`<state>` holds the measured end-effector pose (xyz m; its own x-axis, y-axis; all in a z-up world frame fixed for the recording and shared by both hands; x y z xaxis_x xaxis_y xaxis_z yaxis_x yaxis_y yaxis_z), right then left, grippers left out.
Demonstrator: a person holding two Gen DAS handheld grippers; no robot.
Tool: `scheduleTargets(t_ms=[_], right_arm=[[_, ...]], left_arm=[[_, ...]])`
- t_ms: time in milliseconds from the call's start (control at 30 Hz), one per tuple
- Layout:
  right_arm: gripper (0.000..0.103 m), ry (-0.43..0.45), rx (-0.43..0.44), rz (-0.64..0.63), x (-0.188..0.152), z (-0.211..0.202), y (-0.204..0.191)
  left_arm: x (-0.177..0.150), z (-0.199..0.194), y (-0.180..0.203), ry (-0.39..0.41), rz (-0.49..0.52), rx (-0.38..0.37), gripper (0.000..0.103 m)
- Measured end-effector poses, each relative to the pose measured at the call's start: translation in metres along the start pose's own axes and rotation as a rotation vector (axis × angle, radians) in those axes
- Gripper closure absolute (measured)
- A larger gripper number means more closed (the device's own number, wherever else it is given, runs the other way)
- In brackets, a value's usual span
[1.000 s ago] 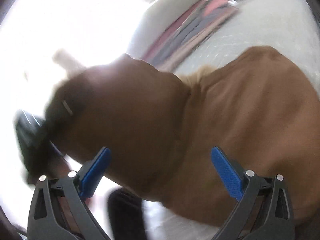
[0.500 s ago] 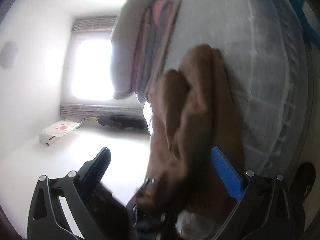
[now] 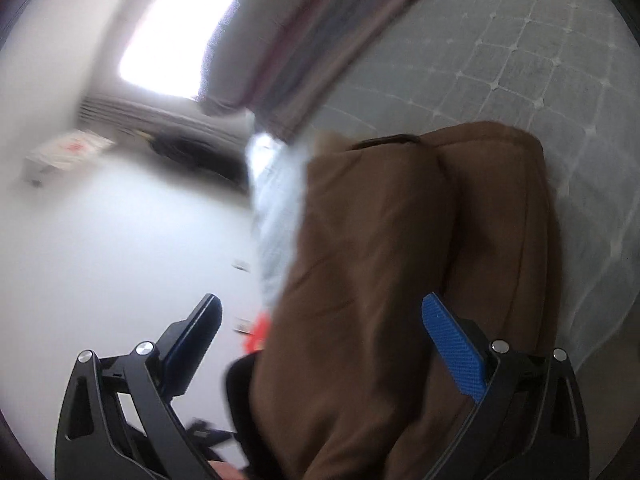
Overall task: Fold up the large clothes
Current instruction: 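Open the left tool while the right tool grasps the jacket edge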
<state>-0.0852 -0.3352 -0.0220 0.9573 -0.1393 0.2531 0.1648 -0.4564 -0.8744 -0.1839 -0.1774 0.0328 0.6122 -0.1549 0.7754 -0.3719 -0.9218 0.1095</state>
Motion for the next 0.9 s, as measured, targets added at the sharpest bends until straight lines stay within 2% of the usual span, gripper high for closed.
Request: scheduleTargets(t_ms=[167,233,267,300,333,367,400,467,533,633,700,767,800,867,900], right_arm=[[0.006,-0.137,-0.116,0.087,0.026,0.053,0.05],[0.006,-0.151,-0.099,0.08,0.029,0.067,0.055],[0.009,-0.151,-0.043,0.055,0.029,0.072,0.048],[0.03,-0.138,-0.013,0.024,0.03,0.072,0.041],[0.075,-0.13,0.013,0.003,0.028,0.071,0.035],[0.084,-0.118,0.026,-0.003,0.026,0.068,0.032],[0.084,-0.105,0.069,-0.019,0.022,0.065,0.026],[0.087,-0.088,0.087,-0.072,0.013,0.058,0.014],[0.089,-0.046,0.156,-0.106,-0.001,0.035,-0.006],[0.091,0.018,0.21,-0.136,-0.009,-0.002,-0.028],[0.091,0.073,0.229,-0.129,-0.012,-0.027,-0.028],[0.091,0.139,0.231,-0.093,-0.012,-0.057,-0.007],[0.091,0.157,0.223,-0.064,-0.007,-0.06,0.008],[0.091,0.135,0.108,0.011,-0.008,-0.053,0.062],[0.091,0.106,0.091,0.052,-0.013,-0.046,0.078]], left_arm=[[0.016,-0.005,-0.077,0.038,-0.154,0.092,0.029],[0.019,-0.003,-0.102,0.044,-0.209,0.119,0.028],[0.02,-0.001,-0.112,0.045,-0.232,0.13,0.028],[0.021,0.001,-0.123,0.047,-0.26,0.142,0.027],[0.023,0.002,-0.13,0.049,-0.278,0.144,0.027],[0.027,0.009,-0.136,0.051,-0.293,0.144,0.026],[0.031,0.013,-0.141,0.056,-0.309,0.144,0.026],[0.041,0.026,-0.144,0.061,-0.317,0.135,0.025],[0.051,0.033,-0.14,0.071,-0.325,0.115,0.025],[0.067,0.045,-0.125,0.087,-0.33,0.057,0.024],[0.072,0.048,-0.107,0.095,-0.308,0.016,0.023],[0.074,0.059,-0.079,0.098,-0.254,-0.036,0.02],[0.072,0.066,-0.068,0.094,-0.226,-0.055,0.019],[0.062,0.086,-0.05,0.051,-0.185,-0.07,0.019],[0.055,0.099,-0.043,0.015,-0.179,-0.083,0.019]])
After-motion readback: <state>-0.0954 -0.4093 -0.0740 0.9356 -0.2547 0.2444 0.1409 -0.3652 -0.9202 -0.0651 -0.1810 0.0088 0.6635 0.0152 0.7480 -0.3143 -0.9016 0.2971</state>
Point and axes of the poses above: each gripper's, at about its wrist camera, not at the fingertips, and z roughly the way its jaws point, y to its right, x to its top, the point moved 10 cm from there along z, roughly the way its jaws point, and after that the axes turned 6 degrees about x, right-handed, at the moved point
